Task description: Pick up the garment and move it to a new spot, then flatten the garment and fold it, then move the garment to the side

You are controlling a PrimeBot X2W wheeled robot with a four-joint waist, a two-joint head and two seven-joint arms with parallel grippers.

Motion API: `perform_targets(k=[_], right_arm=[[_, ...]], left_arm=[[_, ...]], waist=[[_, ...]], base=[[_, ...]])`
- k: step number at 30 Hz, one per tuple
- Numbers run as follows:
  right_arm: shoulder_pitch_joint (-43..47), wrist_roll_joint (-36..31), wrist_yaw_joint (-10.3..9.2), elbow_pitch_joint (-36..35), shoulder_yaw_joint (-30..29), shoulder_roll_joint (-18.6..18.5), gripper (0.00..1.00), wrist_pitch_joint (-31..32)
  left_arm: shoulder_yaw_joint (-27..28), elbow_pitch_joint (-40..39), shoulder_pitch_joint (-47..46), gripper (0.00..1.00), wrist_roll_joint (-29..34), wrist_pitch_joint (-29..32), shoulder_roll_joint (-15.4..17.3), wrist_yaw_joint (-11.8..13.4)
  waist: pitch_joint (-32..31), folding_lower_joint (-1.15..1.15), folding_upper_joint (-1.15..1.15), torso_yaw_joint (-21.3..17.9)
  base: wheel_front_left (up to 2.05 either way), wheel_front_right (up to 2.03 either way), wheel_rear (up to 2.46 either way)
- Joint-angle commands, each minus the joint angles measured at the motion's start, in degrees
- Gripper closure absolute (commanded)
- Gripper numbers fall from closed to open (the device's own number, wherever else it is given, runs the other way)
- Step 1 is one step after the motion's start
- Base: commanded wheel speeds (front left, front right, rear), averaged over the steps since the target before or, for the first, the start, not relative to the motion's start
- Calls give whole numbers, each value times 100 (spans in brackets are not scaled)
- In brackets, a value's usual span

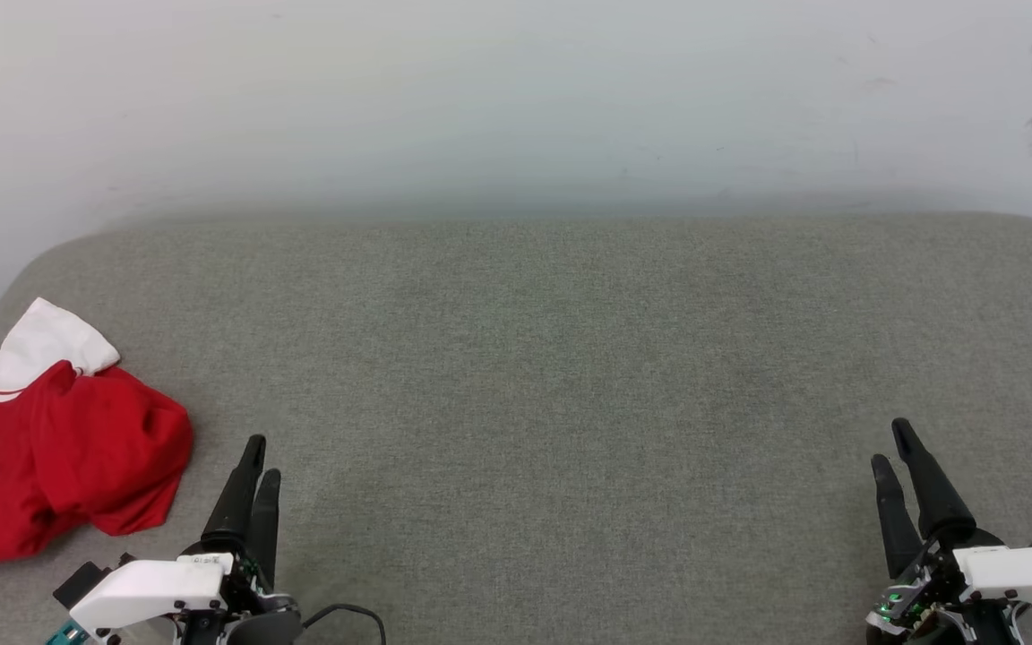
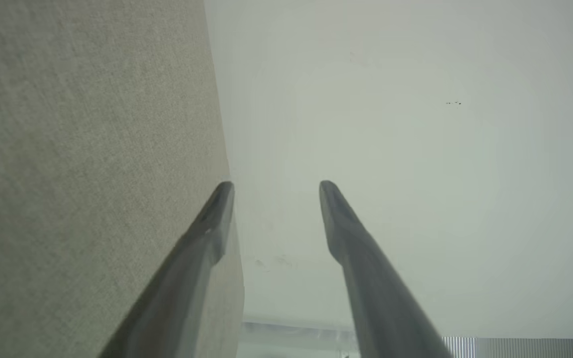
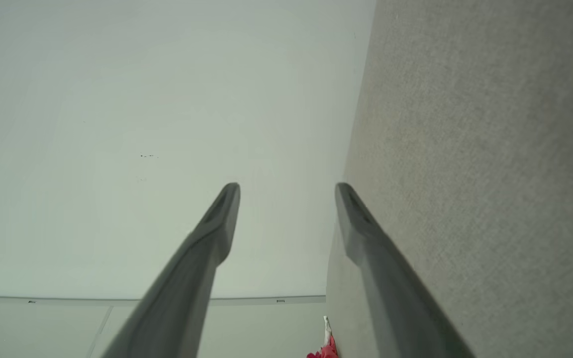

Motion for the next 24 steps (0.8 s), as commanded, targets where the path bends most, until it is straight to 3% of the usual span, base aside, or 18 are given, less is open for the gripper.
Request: perform_targets(k=[1, 24], right_arm=[[-85, -33, 1, -176, 43, -3, 0, -60], [131, -420, 1, -1153, 469, -169, 0, -668]], left_arm=[[-77, -164, -119, 0, 25, -68, 9, -1], [-792, -915, -86, 0, 751, -676, 13, -1]], waist=[[2, 0, 0, 0], [-9, 0, 0, 45]], base=[[0, 0, 0], [0, 0, 0]])
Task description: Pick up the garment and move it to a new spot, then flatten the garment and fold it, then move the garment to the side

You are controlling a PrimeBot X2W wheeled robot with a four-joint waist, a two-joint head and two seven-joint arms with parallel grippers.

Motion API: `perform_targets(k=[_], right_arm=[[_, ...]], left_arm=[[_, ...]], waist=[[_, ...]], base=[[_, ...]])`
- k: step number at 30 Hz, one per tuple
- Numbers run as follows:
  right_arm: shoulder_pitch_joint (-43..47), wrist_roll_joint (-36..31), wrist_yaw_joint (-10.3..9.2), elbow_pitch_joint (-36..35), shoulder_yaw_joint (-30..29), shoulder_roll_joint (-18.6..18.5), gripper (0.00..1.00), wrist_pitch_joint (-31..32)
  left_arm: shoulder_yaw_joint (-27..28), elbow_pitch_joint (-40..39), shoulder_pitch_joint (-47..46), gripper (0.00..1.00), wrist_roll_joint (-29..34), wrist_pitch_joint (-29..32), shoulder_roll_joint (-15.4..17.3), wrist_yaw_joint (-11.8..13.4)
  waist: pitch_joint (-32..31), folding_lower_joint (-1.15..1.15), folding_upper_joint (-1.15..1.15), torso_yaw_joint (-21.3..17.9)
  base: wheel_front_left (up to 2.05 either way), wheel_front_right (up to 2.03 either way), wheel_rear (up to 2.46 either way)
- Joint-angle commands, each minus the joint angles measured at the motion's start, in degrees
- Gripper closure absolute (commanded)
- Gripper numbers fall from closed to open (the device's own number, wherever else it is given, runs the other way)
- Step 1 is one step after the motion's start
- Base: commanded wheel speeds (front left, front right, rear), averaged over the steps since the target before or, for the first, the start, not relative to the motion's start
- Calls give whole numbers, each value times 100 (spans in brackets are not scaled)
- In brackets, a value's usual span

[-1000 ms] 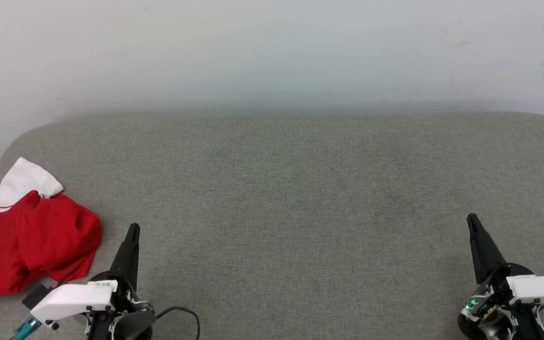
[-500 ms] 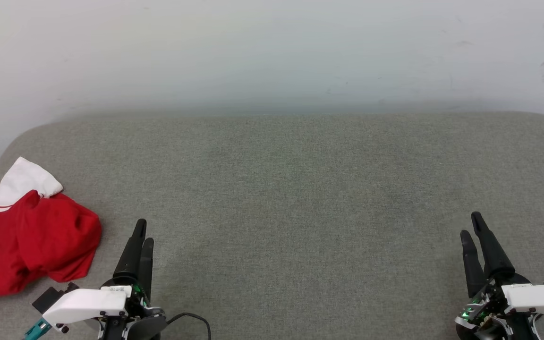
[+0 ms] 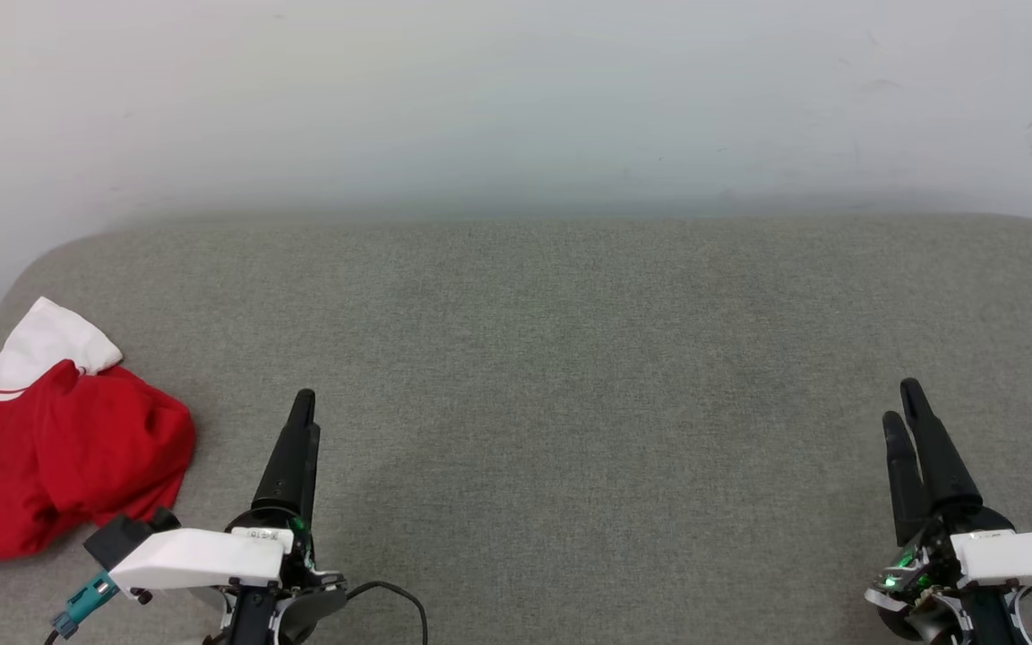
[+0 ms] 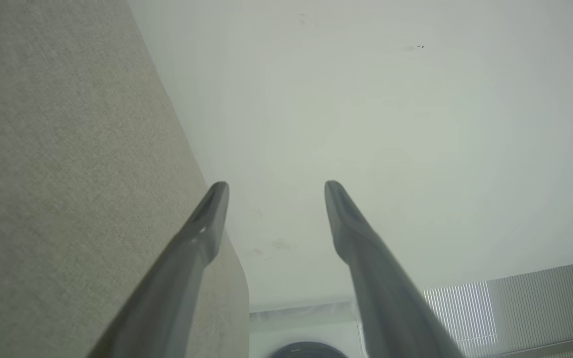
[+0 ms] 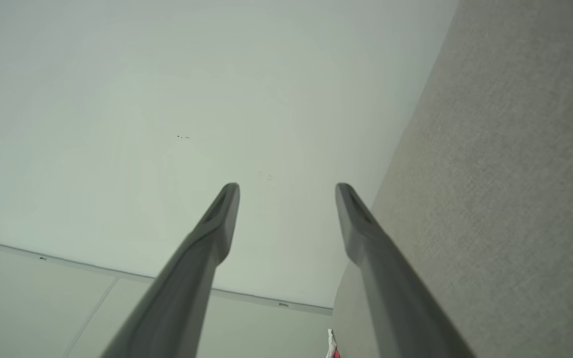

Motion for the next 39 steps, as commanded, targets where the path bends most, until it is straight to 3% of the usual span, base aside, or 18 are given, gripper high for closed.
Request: perform_targets(k=[1, 7, 27, 39], right_arm=[[-25, -152, 1, -173, 44, -98, 0, -69], [26, -950, 1, -194, 88, -206, 0, -210], [123, -5158, 1, -591, -143, -82, 0, -328], [237, -6486, 1, -822, -134, -85, 0, -283]], left_arm=[[-61, -176, -87, 0, 175, -62, 12, -1], [-109, -341, -85, 0, 985, -191, 26, -1], [-248, -458, -21, 0, 4323, -581, 214, 0], [-335, -466, -25, 0, 5536, -778, 316, 183]], waist=[[-2, 0, 0, 6], [-15, 0, 0, 26], [-29, 0, 0, 56], [-38, 0, 0, 65]], base=[[0, 0, 0], [0, 0, 0], [0, 0, 0], [0, 0, 0]])
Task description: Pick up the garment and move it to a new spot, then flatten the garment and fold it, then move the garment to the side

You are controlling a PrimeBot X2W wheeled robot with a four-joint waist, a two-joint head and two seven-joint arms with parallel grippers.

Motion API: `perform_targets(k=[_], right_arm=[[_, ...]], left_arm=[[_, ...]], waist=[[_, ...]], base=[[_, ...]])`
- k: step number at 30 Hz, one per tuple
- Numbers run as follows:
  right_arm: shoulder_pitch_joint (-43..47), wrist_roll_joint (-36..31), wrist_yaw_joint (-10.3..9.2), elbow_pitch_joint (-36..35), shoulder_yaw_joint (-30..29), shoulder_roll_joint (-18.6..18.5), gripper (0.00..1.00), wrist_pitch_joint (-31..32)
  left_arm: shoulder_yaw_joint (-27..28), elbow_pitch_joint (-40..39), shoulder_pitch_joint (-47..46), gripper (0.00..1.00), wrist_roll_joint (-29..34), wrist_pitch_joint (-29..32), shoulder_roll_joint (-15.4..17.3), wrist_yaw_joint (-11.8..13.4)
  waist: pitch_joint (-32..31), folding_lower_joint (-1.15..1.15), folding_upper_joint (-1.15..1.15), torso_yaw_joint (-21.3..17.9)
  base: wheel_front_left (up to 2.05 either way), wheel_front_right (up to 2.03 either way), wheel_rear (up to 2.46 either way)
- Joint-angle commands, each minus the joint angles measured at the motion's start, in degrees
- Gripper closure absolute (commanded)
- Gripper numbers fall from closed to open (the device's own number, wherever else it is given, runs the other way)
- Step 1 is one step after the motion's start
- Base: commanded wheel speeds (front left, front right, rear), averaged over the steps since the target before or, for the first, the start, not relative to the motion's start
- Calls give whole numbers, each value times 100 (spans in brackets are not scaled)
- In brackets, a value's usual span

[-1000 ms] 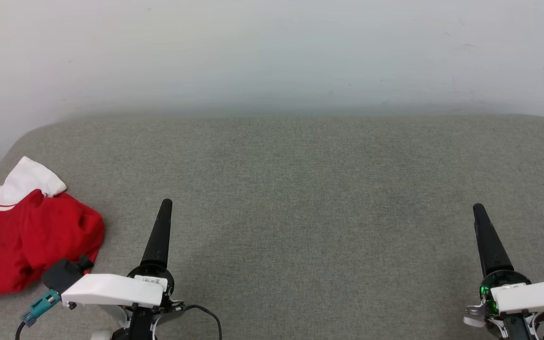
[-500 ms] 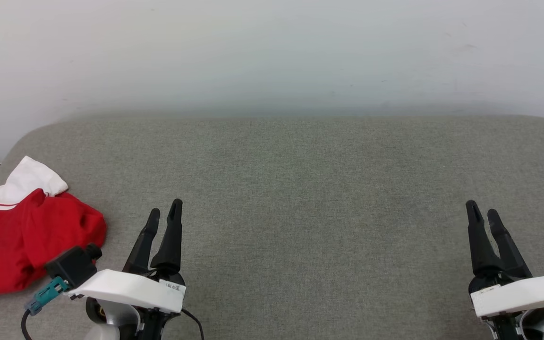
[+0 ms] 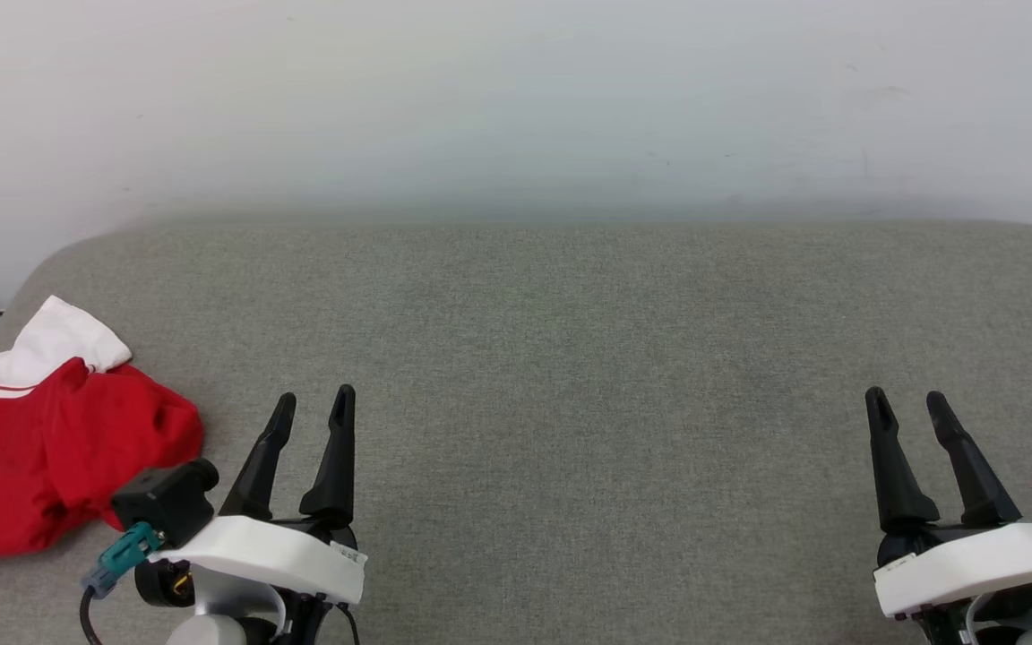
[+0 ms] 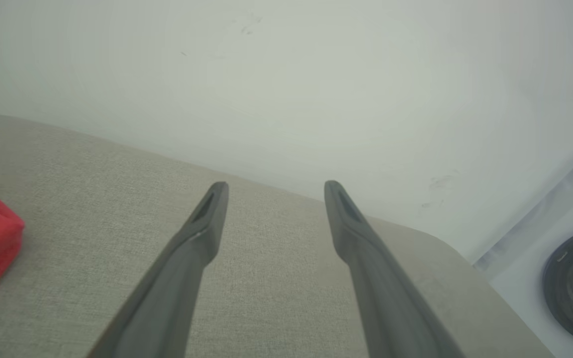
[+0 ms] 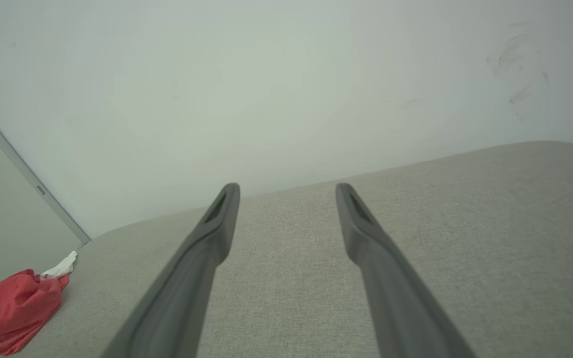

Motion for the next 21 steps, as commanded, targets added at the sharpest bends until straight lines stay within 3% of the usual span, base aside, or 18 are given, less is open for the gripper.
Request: perform_targets(k=[1, 13, 21], right_arm=[[7, -249, 0, -106, 11, -47, 0, 17], [117, -1238, 0, -155, -95, -67, 0, 132], [191, -1619, 0, -229, -171, -9, 0, 216]], left_arm=[[-17, -42, -26, 0, 240, -76, 79, 48], [-162, 179, 8, 0, 1093, -280, 215, 238], [-191, 271, 6, 0, 1371, -371, 244, 212]], waist=[[-3, -1, 0, -2], [-19, -1, 0, 16], [-34, -1, 0, 30]], base=[[0, 0, 0], [0, 0, 0], [0, 0, 0]])
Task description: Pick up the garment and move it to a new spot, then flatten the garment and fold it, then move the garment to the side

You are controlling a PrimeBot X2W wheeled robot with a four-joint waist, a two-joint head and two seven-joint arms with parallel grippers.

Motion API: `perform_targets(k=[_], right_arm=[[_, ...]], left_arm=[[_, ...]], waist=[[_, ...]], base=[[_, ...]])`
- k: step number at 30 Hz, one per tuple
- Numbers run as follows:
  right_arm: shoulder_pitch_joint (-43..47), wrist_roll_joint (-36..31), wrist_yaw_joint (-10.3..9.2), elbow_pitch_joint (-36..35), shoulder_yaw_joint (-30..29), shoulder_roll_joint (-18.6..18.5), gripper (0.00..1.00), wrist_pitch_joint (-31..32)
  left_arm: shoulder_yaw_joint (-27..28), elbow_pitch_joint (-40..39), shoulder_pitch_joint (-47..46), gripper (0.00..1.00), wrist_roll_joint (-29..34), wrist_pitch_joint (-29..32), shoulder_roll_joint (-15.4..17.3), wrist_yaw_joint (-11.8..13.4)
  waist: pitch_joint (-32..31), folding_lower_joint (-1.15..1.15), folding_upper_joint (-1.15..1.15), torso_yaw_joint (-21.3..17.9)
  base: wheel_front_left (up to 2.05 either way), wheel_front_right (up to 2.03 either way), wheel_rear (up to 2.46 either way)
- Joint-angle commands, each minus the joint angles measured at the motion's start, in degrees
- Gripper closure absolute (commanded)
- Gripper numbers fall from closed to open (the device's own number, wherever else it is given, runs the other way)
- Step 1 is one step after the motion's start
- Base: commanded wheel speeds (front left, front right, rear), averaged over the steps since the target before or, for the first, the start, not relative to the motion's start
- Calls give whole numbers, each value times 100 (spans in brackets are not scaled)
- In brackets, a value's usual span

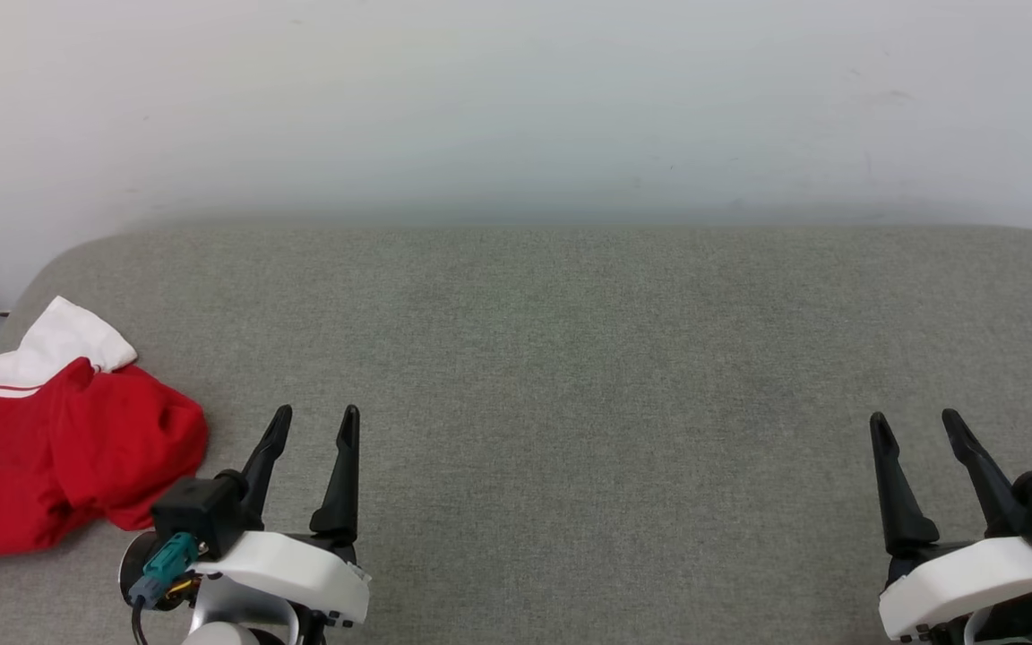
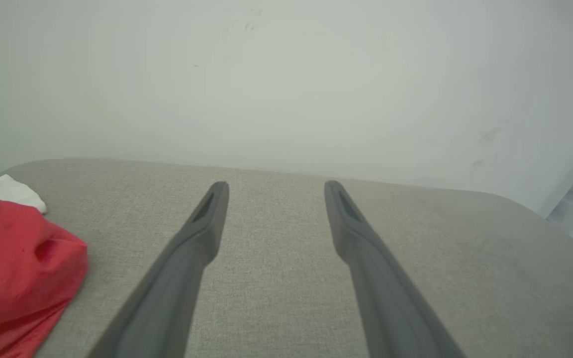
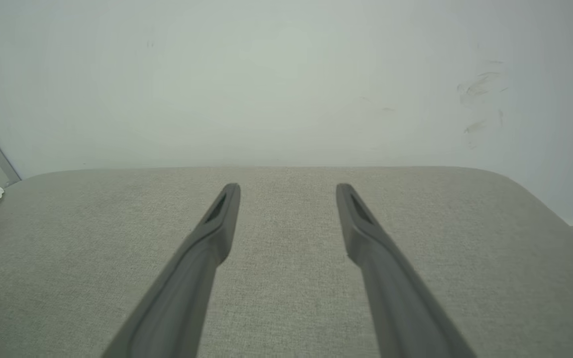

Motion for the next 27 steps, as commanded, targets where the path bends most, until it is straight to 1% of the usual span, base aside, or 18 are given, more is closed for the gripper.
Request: perform_targets(k=[1, 11, 19, 23, 27], right_arm=[[19, -151, -2, -82, -15, 15, 0, 16], [144, -540, -2, -203, -96, 106, 0, 114], [193, -801, -2, -308, -116, 153, 0, 79], [216, -991, -2, -350, -150, 167, 0, 39], [217, -1032, -2, -344, -191, 169, 0, 17]], left_arm=[[-9, -23, -1, 0, 131, -49, 44, -9], [16, 228, 39, 0, 333, -169, -57, -135], [95, 399, -25, 0, 495, -267, -144, -229], [148, 457, -56, 0, 661, -333, -179, -271], [175, 503, -75, 0, 761, -368, -201, -305]], waist=[[-5, -1, 0, 1], [-21, -1, 0, -7], [-28, -1, 0, -6], [-29, -1, 0, 38], [-34, -1, 0, 100]], base=[[0, 0, 0], [0, 0, 0], [0, 0, 0], [0, 0, 0], [0, 0, 0]])
